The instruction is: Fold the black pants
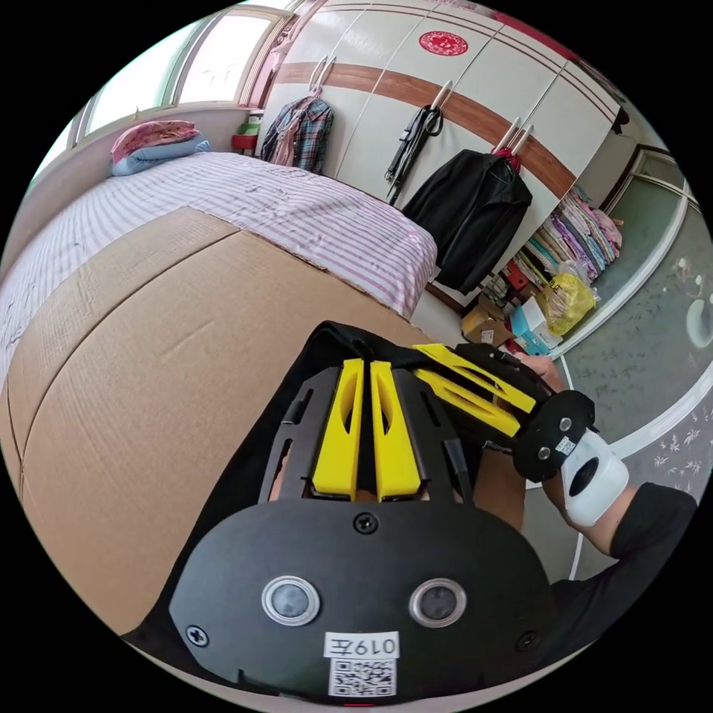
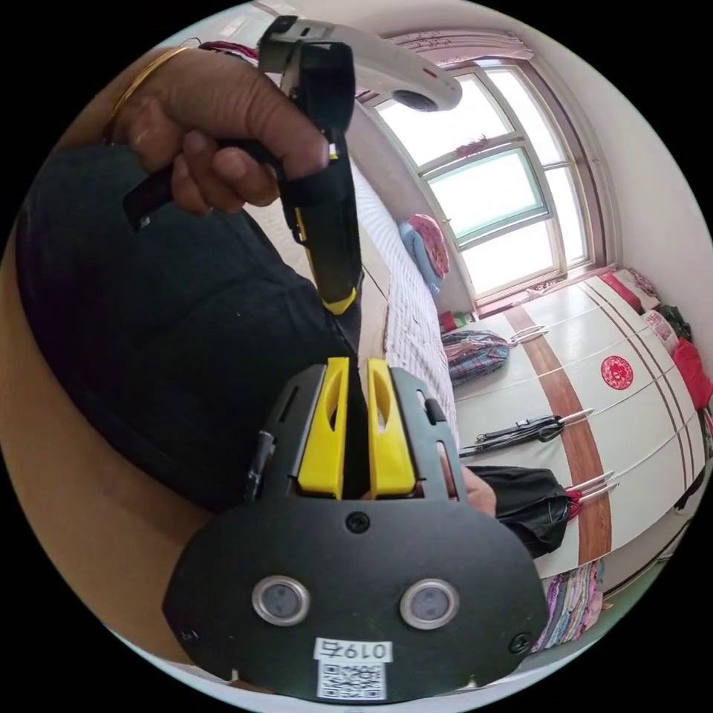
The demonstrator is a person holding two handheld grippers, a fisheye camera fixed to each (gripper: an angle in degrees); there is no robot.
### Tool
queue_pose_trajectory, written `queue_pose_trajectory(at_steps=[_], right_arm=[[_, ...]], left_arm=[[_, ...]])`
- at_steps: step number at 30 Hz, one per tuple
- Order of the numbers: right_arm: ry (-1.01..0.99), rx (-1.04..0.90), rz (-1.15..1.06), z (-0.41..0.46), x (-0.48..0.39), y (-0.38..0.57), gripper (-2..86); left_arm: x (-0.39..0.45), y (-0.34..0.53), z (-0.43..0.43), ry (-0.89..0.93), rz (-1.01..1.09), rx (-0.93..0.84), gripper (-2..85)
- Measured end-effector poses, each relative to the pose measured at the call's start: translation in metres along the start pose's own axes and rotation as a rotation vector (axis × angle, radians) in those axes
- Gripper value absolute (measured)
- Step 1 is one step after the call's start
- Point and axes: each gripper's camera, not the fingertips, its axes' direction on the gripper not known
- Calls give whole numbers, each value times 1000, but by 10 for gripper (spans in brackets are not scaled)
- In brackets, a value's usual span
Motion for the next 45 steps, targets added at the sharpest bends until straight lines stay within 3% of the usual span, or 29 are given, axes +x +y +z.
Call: queue_pose_trajectory(at_steps=[10,18,23,28,35,38,45], right_arm=[[-116,-105,48,41,49,2,-4],[-382,-146,219,95,130,32,-8],[-600,15,449,114,195,80,-8],[-738,139,672,133,230,135,-8],[-736,5,639,163,250,138,-8],[-711,-14,592,168,258,135,-8],[-741,-1,630,180,280,153,-8]], left_arm=[[1,21,-22,-82,57,-14,14],[-8,127,-108,-427,213,-49,80],[-82,136,-123,-227,127,-52,111],[-114,137,-100,-255,102,-172,82],[-78,166,-124,-369,183,-143,68],[-83,175,-129,-425,212,-224,88],[-151,175,-126,-244,121,-323,79]])
